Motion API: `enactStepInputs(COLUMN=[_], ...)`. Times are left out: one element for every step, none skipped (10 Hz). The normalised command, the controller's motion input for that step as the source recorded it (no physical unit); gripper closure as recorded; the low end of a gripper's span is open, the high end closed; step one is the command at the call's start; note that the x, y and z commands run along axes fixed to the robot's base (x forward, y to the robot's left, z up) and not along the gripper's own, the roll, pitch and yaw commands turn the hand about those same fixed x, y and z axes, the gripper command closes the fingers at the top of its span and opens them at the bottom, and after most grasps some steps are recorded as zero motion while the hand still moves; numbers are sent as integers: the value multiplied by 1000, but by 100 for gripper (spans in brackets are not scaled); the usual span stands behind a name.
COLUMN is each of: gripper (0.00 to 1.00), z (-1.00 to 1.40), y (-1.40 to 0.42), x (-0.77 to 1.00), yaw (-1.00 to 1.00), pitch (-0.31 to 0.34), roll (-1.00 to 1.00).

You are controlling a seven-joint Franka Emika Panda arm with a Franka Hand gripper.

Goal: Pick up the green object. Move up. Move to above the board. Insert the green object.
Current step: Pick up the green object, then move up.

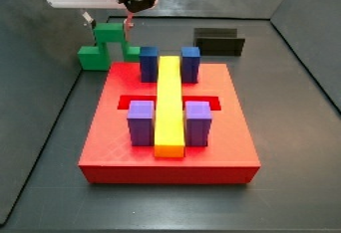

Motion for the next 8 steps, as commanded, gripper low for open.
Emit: enactStepInputs(gripper=[100,100,100,100,100,100,100,100], z=[0,0,0,0,0,0,0,833], y=[0,0,0,0,0,0,0,0], x=[0,0,0,0,0,0,0,0], yaw=[0,0,0,0,0,0,0,0], pitch=[0,0,0,0,0,0,0,0], roll=[0,0,0,0,0,0,0,0])
